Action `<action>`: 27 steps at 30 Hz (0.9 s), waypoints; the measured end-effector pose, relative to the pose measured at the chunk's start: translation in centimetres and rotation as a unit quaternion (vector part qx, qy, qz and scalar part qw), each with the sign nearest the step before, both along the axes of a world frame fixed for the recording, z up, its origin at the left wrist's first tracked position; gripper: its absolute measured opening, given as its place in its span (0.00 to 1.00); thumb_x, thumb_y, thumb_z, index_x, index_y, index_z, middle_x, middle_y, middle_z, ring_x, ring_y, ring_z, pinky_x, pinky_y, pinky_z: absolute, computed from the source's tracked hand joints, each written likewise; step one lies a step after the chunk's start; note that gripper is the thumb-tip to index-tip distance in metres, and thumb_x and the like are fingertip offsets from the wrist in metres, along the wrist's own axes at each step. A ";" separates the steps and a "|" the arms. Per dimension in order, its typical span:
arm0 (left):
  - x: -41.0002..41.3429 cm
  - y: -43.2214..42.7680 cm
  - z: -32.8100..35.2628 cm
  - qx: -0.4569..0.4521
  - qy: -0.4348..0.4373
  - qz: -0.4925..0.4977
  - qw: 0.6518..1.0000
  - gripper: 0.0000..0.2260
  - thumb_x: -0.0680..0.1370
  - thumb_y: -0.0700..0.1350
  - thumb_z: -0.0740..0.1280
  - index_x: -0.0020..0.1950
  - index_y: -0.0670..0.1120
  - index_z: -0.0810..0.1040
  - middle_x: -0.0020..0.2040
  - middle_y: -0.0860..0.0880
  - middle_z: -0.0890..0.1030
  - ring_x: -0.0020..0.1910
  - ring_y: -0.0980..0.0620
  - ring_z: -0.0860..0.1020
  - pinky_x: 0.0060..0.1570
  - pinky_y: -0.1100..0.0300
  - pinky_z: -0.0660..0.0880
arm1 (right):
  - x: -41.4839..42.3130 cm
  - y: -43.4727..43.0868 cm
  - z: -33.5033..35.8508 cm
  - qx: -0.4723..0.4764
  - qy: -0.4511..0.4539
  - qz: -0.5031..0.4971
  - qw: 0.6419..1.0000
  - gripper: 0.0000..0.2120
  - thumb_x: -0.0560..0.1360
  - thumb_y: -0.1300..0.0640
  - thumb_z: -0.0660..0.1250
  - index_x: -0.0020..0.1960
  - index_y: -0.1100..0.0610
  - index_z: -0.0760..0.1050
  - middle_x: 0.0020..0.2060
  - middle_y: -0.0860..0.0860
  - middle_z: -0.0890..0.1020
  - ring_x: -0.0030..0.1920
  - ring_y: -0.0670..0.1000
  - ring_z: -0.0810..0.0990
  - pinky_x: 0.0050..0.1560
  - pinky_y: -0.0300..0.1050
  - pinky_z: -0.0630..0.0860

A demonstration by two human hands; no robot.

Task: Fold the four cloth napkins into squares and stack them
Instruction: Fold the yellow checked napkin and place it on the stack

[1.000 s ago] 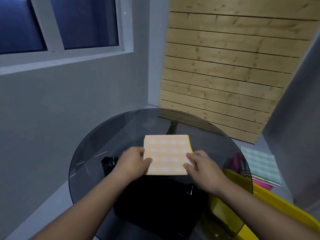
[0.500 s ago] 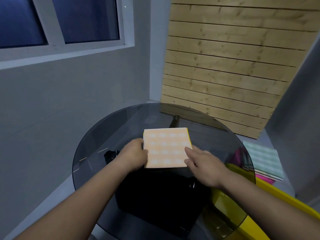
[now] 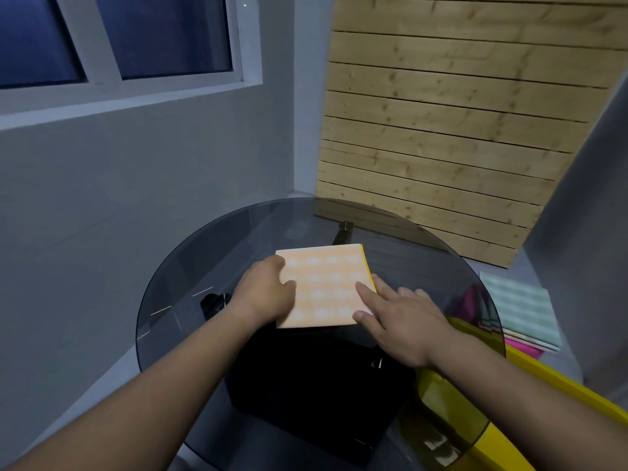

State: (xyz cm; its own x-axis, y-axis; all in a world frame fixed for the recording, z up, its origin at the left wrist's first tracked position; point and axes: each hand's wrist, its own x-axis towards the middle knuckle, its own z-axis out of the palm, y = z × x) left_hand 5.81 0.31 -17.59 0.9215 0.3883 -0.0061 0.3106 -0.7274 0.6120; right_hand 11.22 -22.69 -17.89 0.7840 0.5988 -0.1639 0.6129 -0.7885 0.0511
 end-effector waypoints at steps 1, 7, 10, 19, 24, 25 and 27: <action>0.1 0.0 -0.1 -0.015 0.000 0.003 1.000 0.15 0.78 0.47 0.66 0.63 0.44 0.75 0.56 0.46 0.79 0.60 0.43 0.76 0.59 0.50 0.75 | 0.2 -0.1 0.1 0.004 0.001 -0.006 1.000 0.31 0.79 0.34 0.40 0.79 0.44 0.44 0.80 0.51 0.46 0.72 0.59 0.62 0.69 0.57 0.59; 0.5 -0.3 -0.8 0.015 -0.001 -0.023 1.000 0.15 0.78 0.48 0.64 0.63 0.45 0.75 0.63 0.44 0.76 0.61 0.44 0.75 0.60 0.49 0.75 | 0.3 -0.4 0.0 0.020 0.019 0.001 1.000 0.31 0.80 0.35 0.41 0.79 0.47 0.48 0.80 0.52 0.50 0.74 0.57 0.55 0.70 0.56 0.59; 0.9 -0.8 -0.6 0.145 -0.011 -0.041 0.989 0.10 0.79 0.52 0.60 0.53 0.46 0.72 0.72 0.41 0.65 0.71 0.39 0.64 0.66 0.45 0.70 | 0.5 -0.6 -0.5 0.022 0.013 0.005 1.000 0.31 0.80 0.36 0.41 0.80 0.48 0.47 0.80 0.52 0.49 0.75 0.56 0.54 0.71 0.54 0.58; 3.9 -1.7 -2.6 0.254 0.114 -0.181 0.943 0.31 0.83 0.60 0.43 0.82 0.46 0.41 0.81 0.45 0.38 0.80 0.47 0.36 0.78 0.49 0.36 | 0.8 -0.2 -0.2 0.067 0.005 0.006 0.998 0.26 0.80 0.37 0.41 0.72 0.47 0.59 0.76 0.50 0.57 0.73 0.55 0.58 0.70 0.53 0.60; 3.9 -1.9 -3.0 0.252 0.113 -0.182 0.944 0.31 0.83 0.58 0.42 0.81 0.43 0.40 0.81 0.44 0.38 0.79 0.47 0.35 0.78 0.49 0.36 | 3.7 4.3 0.5 0.144 -0.005 0.040 0.989 0.28 0.84 0.46 0.46 0.80 0.55 0.48 0.80 0.50 0.48 0.80 0.49 0.42 0.79 0.48 0.44; 3.9 -1.9 -3.0 0.253 0.113 -0.182 0.944 0.30 0.84 0.57 0.42 0.81 0.43 0.40 0.81 0.44 0.38 0.79 0.47 0.35 0.78 0.49 0.36 | 4.4 5.4 0.1 0.142 0.011 0.045 0.989 0.28 0.84 0.47 0.46 0.80 0.56 0.46 0.80 0.50 0.47 0.79 0.49 0.41 0.79 0.48 0.42; 3.8 -1.8 -3.0 0.252 0.115 -0.186 0.943 0.29 0.84 0.56 0.42 0.81 0.42 0.40 0.81 0.43 0.38 0.79 0.47 0.35 0.78 0.50 0.36 | 5.5 6.8 -1.2 0.119 0.040 0.042 0.991 0.28 0.84 0.47 0.44 0.80 0.57 0.44 0.80 0.51 0.46 0.79 0.50 0.40 0.79 0.48 0.40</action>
State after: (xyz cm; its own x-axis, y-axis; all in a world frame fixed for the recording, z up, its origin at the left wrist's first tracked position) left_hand 9.62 -1.53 -20.56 0.9912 0.0451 -0.1243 0.0587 -0.9924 0.1079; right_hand 16.69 -15.93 -19.06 0.7206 0.6898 -0.0702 0.6708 -0.7192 -0.1811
